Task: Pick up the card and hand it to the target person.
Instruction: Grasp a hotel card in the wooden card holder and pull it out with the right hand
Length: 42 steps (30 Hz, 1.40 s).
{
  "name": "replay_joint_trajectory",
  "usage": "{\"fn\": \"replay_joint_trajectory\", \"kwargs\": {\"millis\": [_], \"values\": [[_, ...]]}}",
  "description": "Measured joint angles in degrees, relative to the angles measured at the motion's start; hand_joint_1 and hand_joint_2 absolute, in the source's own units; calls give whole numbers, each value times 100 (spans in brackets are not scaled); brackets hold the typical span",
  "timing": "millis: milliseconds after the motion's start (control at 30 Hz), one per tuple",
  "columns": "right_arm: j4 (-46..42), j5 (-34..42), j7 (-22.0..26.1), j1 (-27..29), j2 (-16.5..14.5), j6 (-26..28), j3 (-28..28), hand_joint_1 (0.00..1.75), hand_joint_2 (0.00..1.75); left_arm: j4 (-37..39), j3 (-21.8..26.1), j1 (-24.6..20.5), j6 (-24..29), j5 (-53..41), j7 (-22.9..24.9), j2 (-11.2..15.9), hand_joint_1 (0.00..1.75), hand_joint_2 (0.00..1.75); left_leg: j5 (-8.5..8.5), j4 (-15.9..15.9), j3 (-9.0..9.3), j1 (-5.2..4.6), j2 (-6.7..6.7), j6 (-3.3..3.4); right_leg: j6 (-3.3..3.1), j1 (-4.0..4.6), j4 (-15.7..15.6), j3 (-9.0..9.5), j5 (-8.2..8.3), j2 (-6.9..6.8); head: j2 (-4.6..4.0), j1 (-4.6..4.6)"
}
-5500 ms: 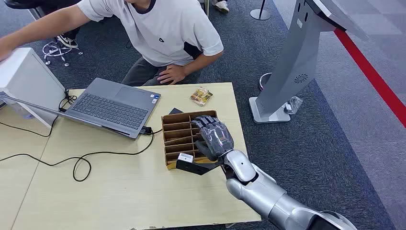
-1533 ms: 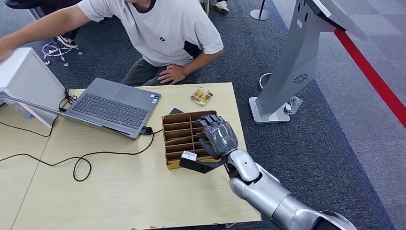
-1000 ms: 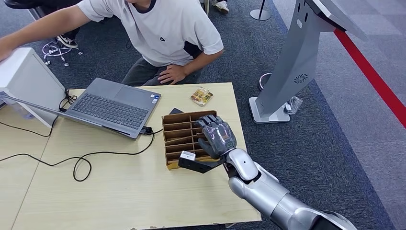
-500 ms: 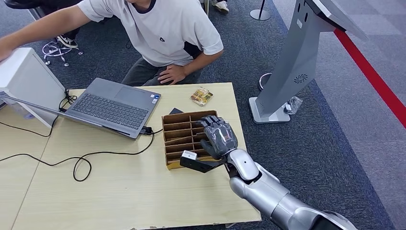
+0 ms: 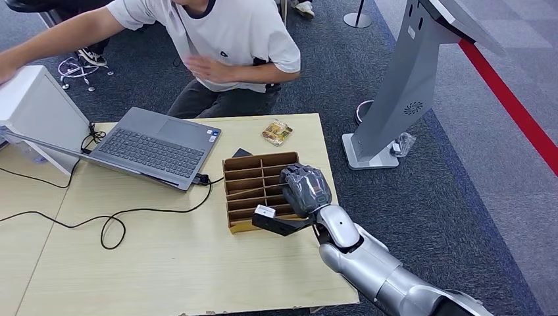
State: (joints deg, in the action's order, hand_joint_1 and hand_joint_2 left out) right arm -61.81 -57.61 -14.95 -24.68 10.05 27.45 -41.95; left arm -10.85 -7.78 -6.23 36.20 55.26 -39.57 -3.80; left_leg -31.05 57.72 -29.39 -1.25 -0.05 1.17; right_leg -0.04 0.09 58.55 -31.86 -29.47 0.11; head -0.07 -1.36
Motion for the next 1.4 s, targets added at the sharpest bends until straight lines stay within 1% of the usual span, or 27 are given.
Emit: {"fn": "replay_joint_trajectory", "kwargs": {"millis": [67,133,300,567,700,1033,1400], "values": [[-10,-1,-10,8,15,3,2,147,175,-1,0,0,-15,3,-1,0,0,175,0,0,0,0,0,0,0,0,0,0,0,0,0,-1],[-27,-5,-25,20,24,4,3,148,175,-1,0,0,-17,6,-1,0,0,175,0,0,0,0,0,0,0,0,0,0,0,0,0,-1],[-48,-14,-2,34,28,3,3,145,175,-1,-8,0,36,17,10,0,0,175,0,0,0,0,0,0,0,0,0,1,0,0,0,0],[-46,-2,67,34,26,39,3,147,175,-2,-67,0,129,80,44,0,0,175,0,0,0,0,0,0,0,0,1,1,0,0,0,-1],[-46,0,68,35,26,50,3,144,175,-3,-96,0,138,96,44,0,0,175,0,0,0,0,0,0,0,0,0,1,0,0,-1,0],[-108,10,75,43,28,209,6,147,175,-4,-166,0,251,192,61,0,0,175,0,0,0,0,0,0,0,0,0,1,0,0,0,0],[-675,12,39,54,132,272,136,148,175,-3,-244,-10,319,231,116,1,0,175,0,0,1,0,0,0,0,0,0,1,1,0,0,0]]}}
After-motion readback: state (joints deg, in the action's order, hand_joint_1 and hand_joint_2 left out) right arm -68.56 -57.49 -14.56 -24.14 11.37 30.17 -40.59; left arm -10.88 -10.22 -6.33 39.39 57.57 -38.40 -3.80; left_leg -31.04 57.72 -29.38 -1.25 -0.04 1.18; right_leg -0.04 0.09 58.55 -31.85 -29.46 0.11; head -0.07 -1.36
